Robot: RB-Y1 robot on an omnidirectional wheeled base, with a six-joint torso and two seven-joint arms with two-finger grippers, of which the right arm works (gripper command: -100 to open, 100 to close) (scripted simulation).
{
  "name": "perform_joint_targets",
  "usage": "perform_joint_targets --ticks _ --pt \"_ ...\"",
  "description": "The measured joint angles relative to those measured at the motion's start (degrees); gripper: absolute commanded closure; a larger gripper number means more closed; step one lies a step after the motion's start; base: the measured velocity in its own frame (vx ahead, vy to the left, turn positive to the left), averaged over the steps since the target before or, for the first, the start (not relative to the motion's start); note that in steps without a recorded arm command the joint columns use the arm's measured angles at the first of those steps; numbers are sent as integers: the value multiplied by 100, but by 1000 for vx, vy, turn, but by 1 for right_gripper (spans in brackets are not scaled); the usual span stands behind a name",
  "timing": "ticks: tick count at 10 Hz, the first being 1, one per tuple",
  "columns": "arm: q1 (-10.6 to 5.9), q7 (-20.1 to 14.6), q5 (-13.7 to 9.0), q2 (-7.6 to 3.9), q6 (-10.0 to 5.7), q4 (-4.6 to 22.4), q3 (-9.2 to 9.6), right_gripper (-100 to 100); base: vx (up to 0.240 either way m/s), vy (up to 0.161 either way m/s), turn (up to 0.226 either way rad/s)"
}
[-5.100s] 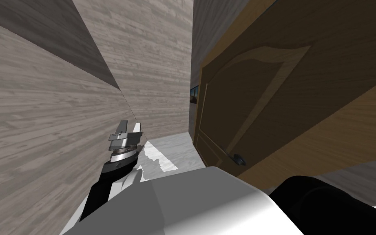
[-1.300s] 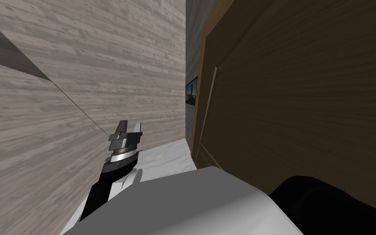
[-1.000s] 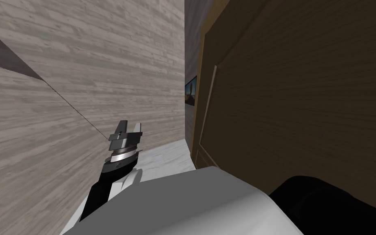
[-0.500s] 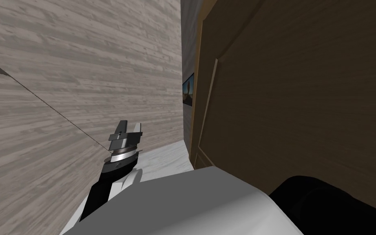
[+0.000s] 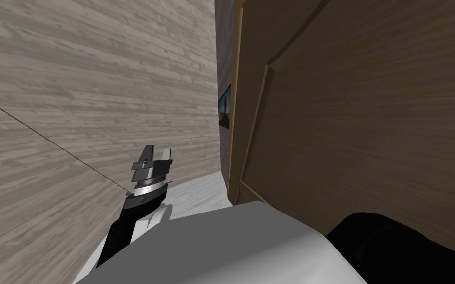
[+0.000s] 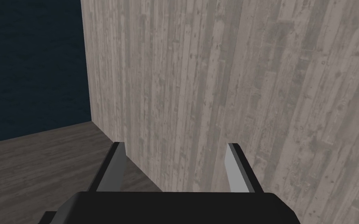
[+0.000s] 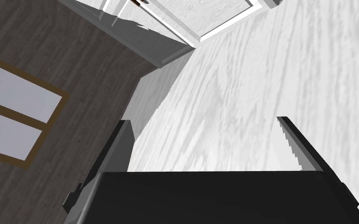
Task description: Push the door open
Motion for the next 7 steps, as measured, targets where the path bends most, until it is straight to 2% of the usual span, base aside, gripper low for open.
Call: perform_joint_targets --ticks 1,2,3,4,5,6,7 --pt "-78 -36 -109 -44 35 236 -14 -100 90 -132 11" --pt "49 -131 -212 -34 -76 60 -6 -100 89 -94 14" --pt "24 -175 -271 -53 -108 140 -10 -100 99 -84 -7" --pt "115 -245 -356 -53 -195 22 -7 -100 71 -53 -3" --pt "76 -277 -409 -71 -206 120 -12 -100 26 -13 2" --pt "17 -266 -429 -87 -153 253 -18 -100 51 -59 -24" --pt "35 -332 -543 -101 -195 277 -21 -100 86 -109 -14"
